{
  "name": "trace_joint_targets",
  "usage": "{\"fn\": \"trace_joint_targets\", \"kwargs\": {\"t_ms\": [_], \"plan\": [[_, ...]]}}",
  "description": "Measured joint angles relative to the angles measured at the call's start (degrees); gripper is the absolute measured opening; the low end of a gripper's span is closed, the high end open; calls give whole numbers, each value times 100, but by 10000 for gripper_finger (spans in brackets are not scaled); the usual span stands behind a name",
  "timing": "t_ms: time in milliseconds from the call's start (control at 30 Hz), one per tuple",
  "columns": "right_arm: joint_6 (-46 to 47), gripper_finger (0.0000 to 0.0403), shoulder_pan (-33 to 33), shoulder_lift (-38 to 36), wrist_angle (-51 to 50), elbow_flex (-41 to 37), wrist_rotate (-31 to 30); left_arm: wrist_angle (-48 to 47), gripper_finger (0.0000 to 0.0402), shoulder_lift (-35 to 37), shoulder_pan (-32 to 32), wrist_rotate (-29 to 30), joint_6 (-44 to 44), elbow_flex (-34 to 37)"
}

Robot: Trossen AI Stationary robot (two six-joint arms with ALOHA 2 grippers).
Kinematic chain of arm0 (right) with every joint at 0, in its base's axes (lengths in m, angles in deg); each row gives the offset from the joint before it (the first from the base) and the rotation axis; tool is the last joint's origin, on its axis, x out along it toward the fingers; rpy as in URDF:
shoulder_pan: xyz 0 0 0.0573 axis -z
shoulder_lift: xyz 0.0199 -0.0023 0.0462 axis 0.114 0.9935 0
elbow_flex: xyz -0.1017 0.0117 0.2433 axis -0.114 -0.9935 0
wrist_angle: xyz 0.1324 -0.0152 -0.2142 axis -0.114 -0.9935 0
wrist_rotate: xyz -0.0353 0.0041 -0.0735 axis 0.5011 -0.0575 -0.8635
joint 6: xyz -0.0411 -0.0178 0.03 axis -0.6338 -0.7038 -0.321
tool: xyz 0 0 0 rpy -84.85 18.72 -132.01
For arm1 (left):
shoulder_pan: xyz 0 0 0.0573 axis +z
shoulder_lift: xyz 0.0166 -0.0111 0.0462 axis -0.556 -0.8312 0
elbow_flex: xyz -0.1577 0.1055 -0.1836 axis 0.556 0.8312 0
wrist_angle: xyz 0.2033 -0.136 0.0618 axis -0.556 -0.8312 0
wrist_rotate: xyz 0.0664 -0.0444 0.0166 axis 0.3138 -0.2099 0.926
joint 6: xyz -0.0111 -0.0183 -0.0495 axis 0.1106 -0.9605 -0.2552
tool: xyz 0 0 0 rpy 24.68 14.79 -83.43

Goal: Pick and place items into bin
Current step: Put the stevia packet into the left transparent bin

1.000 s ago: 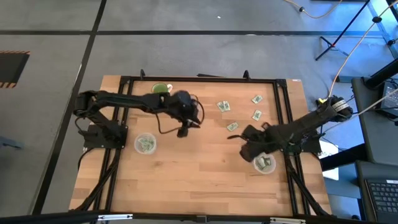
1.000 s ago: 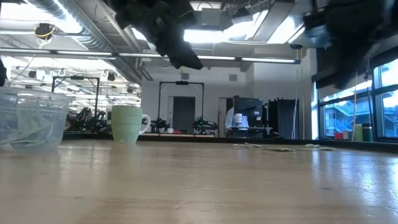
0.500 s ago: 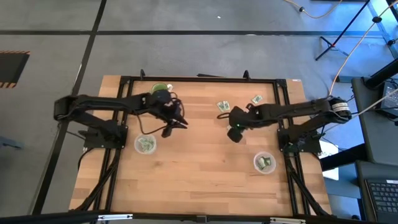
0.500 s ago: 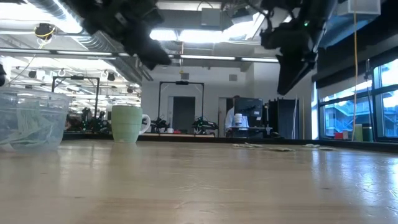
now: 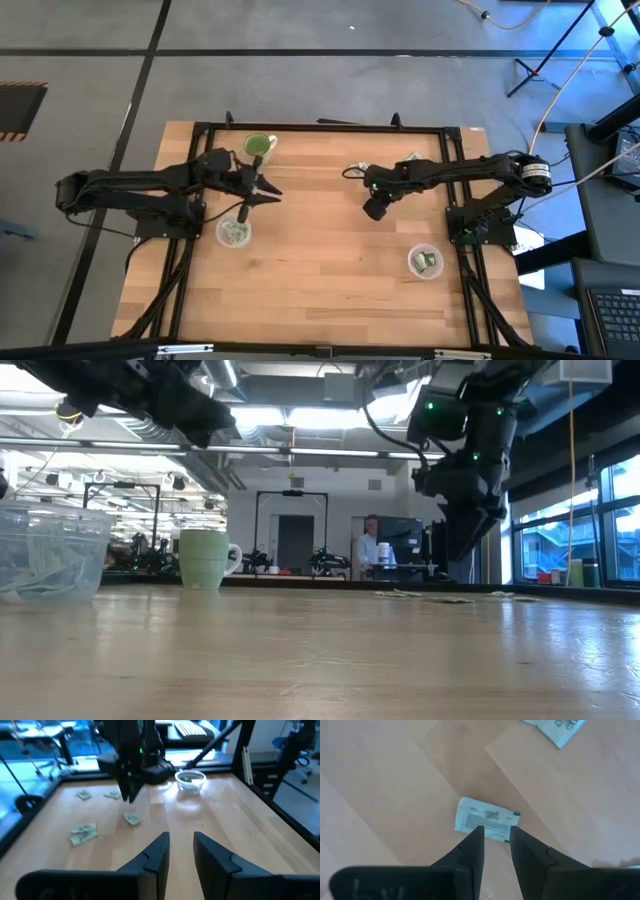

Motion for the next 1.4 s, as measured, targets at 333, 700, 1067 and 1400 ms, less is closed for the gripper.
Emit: {"fn": "trace_joint_targets", "kwargs": {"t_ms": [333, 700, 1067, 1400], "plan": [[292, 96, 165, 10, 200, -525, 312, 167, 82, 90, -2, 269, 13, 0], [185, 96, 163, 14, 901, -860, 134, 161, 82, 90, -17, 243, -306, 0], [134, 96, 163, 14, 1118, -863, -57, 111, 82, 85, -17, 239, -435, 0], [292, 96, 163, 168, 1117, -861, -72, 111, 82, 85, -17, 234, -435, 0]]}}
